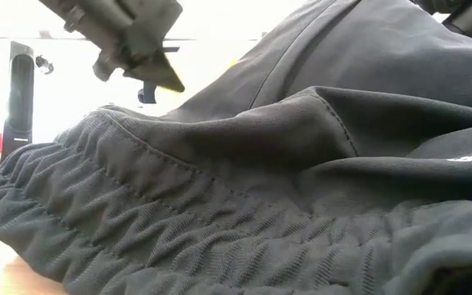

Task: Sort clothes
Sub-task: Put the yellow shirt into the blue laundry bin

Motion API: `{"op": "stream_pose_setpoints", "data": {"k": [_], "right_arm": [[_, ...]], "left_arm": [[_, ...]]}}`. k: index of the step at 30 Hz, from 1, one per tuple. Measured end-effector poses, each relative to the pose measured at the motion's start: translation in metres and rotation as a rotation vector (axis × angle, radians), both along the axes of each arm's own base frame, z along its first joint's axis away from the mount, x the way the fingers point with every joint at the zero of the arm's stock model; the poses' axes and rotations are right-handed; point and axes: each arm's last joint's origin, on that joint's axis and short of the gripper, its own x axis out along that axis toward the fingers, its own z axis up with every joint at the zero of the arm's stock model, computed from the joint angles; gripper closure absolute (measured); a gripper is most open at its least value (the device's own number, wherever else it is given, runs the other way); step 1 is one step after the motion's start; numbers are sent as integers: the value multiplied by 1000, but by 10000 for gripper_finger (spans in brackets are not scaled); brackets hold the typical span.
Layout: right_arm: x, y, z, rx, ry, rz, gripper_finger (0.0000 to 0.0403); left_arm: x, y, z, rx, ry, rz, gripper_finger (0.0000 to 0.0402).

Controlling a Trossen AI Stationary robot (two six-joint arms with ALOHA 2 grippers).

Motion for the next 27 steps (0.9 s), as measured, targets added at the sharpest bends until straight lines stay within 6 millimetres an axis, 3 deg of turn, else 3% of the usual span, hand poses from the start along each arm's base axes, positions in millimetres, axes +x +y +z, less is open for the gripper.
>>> {"op": "stream_pose_setpoints", "data": {"k": [6, 13, 21, 27], "right_arm": [[34, 10, -16, -133, -62, 123, 211], [72, 10, -39, -216, -105, 141, 211], [131, -1, -40, -271, -70, 110, 211], [159, -11, -43, -262, -66, 10, 223]], "left_arm": [[-12, -3, -24, -55, 57, -84, 401], [-37, 4, -45, -135, -69, -209, 401], [-62, 16, -60, -184, -282, -316, 401], [-66, 18, -64, -181, -302, -324, 401]]}}
